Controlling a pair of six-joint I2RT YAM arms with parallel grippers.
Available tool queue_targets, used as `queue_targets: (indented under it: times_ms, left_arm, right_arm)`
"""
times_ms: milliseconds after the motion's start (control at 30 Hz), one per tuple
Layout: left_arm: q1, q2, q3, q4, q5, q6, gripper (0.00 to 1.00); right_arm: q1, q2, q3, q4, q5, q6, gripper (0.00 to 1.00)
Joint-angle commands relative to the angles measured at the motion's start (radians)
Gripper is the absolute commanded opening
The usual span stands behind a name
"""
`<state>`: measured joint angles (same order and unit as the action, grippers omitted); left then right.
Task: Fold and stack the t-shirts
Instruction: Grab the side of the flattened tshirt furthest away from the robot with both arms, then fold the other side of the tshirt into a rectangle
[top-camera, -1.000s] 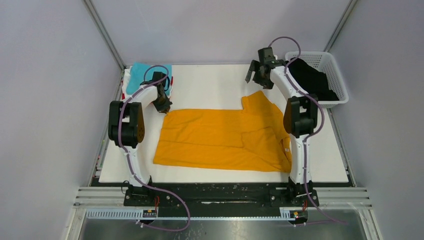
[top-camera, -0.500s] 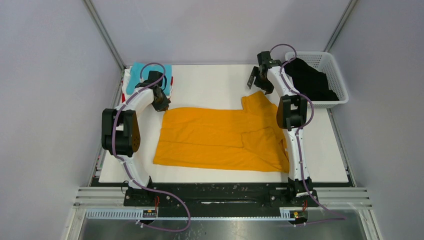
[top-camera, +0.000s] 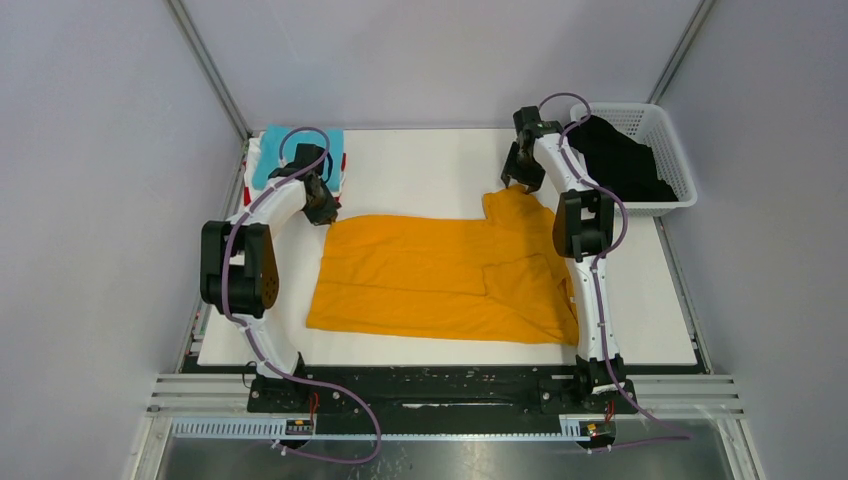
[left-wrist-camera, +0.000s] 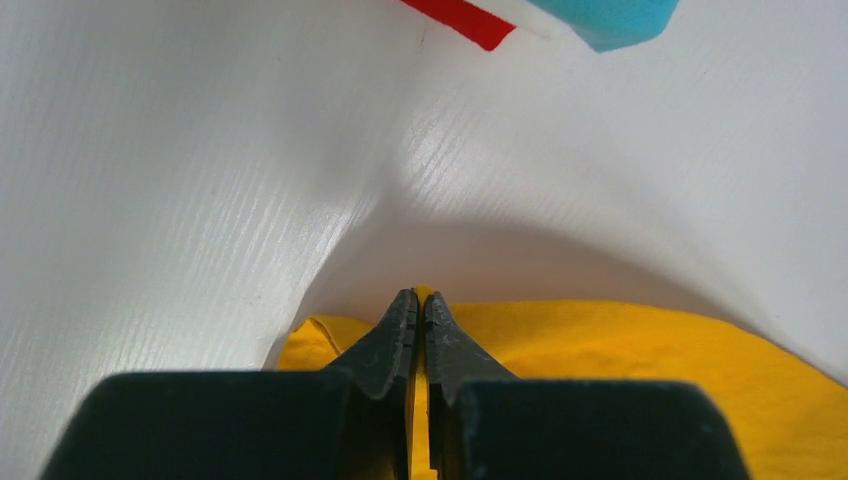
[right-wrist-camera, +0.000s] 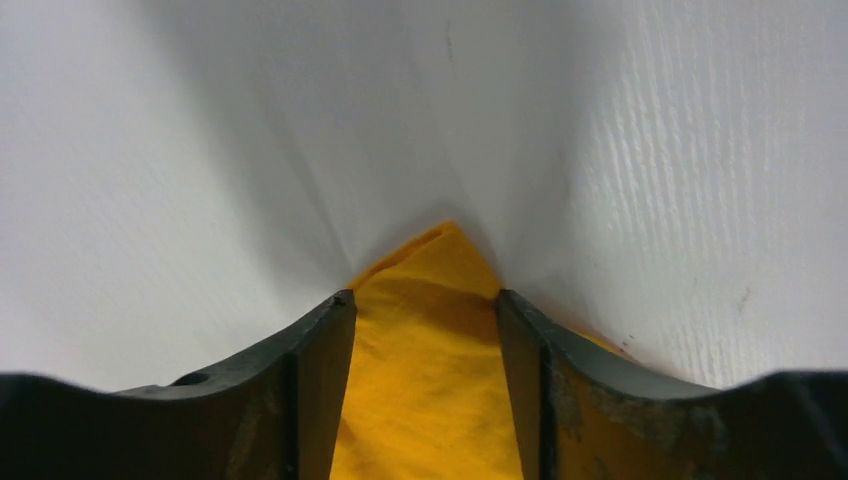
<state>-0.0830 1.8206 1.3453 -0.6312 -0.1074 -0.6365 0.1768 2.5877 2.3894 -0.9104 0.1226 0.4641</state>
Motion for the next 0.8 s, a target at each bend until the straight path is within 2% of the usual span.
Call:
queue_targets:
  times_ms: [0,167,233,367,500,667,767]
  left_arm:
    - [-0.001,-0.063,-0.012,0.027,0.004,-0.003,0.0]
    - [-0.001,-0.071,-0.013,0.027,-0.001,-0.002,0.0]
    - [-0.001,-0.073,-0.011,0.026,-0.002,0.0,0.0]
    - [0.0,-0.076,-0.006,0.025,-0.007,0.004,0.0]
    - [-0.001,-0.081,-0.007,0.024,-0.003,0.0,0.0]
    - [-0.001,-0.108,-0.067,0.053,0.012,-0.014,0.0]
    - [-0.001,-0.127,-0.097,0.064,0.014,-0.017,0.0]
  right_arm:
    - [0.021,-0.004,0.008,-0.128,0.059,-0.029,0.59]
    - [0.021,0.004,0.021,-0.154,0.067,-0.055,0.35]
    - [0.021,0.019,0.051,-0.162,0.067,-0.071,0.21]
    - [0.021,0.022,0.085,-0.123,0.041,-0.12,0.0]
    - [0.03,-0.088,0.018,-0.06,0.027,-0.172,0.0]
    - [0.06,-0.332,-0.323,0.129,-0.039,-0.249,0.0]
    - [0.082,-0.447,-0.486,0.185,-0.065,-0.279,0.0]
